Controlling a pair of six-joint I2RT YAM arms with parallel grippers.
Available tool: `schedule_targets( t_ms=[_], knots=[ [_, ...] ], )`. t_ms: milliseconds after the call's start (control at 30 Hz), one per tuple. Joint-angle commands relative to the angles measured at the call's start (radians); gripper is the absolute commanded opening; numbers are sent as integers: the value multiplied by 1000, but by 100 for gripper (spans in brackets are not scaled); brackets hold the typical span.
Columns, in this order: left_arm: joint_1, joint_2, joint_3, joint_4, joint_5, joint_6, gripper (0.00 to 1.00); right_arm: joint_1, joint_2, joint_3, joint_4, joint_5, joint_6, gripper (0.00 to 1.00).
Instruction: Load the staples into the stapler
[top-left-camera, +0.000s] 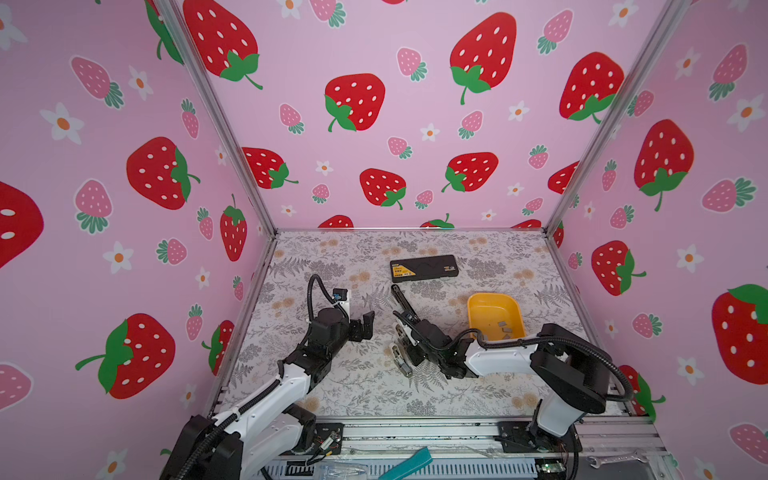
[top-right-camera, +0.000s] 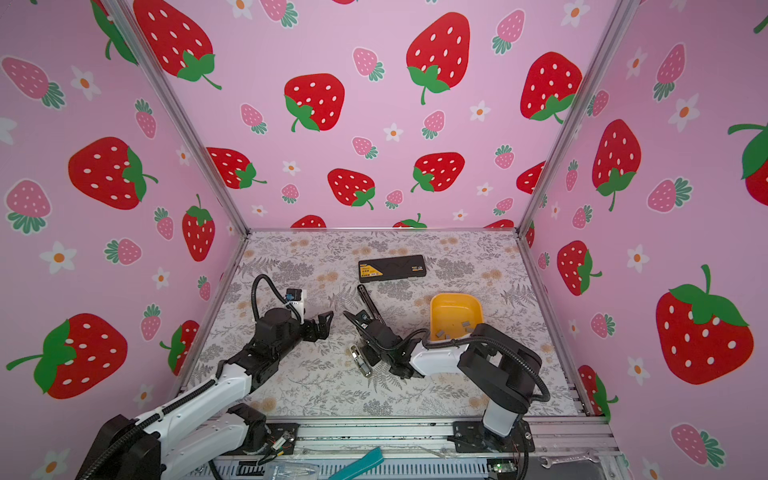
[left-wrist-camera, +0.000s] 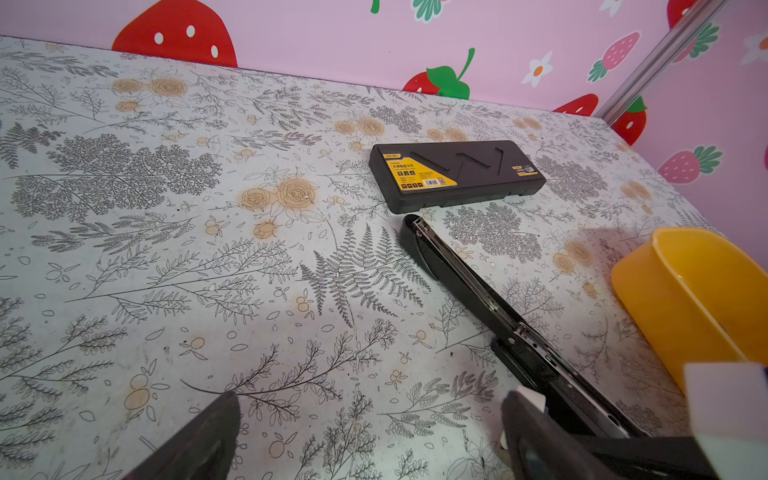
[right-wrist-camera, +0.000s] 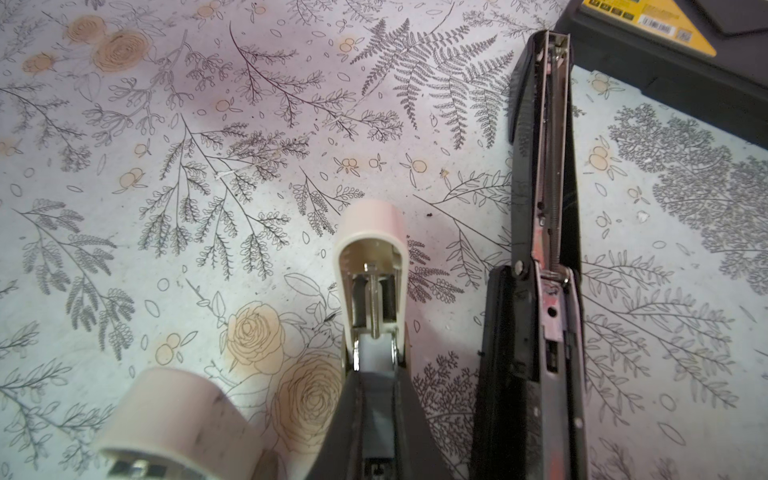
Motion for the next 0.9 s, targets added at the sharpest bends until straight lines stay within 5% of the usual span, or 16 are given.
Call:
schedule_targets(
  t_ms=[0,867],
  knots=[
    [4,2,44,17,-5,-6,99,-5,17,13,5,12,-11,9],
    [5,7,46,17,-3,-6,99,-5,-1,10,3,7,-12,9]
  ],
)
